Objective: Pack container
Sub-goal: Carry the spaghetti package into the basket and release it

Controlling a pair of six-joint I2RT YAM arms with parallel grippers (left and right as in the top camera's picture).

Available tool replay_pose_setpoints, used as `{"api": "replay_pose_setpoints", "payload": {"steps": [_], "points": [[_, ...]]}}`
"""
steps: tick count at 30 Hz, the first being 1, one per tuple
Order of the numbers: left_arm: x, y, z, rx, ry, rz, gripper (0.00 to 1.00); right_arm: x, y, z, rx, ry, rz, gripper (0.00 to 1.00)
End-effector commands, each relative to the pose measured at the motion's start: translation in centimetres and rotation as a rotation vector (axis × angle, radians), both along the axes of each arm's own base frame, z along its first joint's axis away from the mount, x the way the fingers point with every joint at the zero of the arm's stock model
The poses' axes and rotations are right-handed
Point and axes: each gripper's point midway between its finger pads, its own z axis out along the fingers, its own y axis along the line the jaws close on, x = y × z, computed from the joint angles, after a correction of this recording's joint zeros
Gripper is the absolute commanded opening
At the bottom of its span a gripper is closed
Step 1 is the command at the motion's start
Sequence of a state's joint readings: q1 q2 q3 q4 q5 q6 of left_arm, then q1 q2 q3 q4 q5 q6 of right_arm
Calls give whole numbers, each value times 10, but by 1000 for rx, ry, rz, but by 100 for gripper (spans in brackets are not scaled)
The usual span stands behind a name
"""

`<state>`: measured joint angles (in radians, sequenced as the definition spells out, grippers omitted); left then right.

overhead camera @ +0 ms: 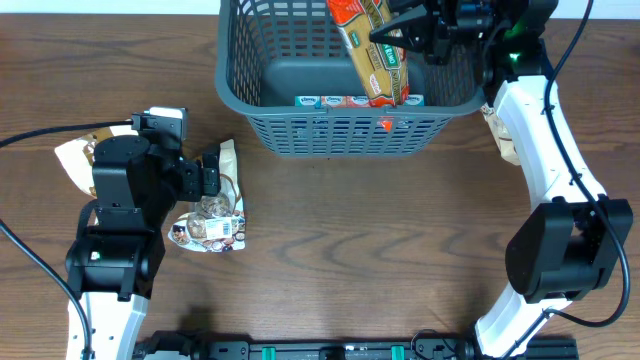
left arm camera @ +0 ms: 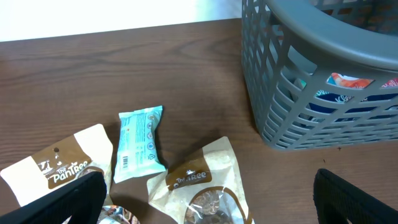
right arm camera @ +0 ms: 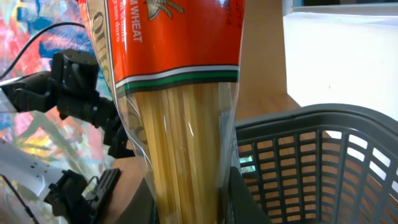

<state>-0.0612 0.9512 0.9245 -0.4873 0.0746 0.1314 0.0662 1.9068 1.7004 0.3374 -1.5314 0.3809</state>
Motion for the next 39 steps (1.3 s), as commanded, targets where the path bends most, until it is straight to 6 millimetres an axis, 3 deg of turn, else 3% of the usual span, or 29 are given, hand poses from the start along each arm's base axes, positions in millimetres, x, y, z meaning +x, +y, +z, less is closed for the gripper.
{"api": "replay_pose_setpoints", "payload": {"steps": [1,8,11,15,21,33,34,36,39], "points": [[2,0,8,8,-21,0,99,-17,2,29,4,-79,18,1],[4,0,11,7,-38,0,99,13,1,28,23,-36,-149,1],[5,0,12,7,-40,0,99,36,-2,13,-1,20,-276,1],[5,0,12,7,-40,0,99,54,-5,-24,-98,95,-410,1],[5,0,12,7,-40,0,99,55,-1,-66,-246,142,-478,1],[5,0,12,7,-40,0,99,49,1,-78,-280,184,-473,1],[5,0,12,7,-40,0,99,49,1,-78,-281,188,-473,7],[5,0,12,7,-40,0,99,49,0,-78,-283,189,-474,43],[5,0,12,8,-40,0,99,56,-3,-77,-286,174,-512,75]]}}
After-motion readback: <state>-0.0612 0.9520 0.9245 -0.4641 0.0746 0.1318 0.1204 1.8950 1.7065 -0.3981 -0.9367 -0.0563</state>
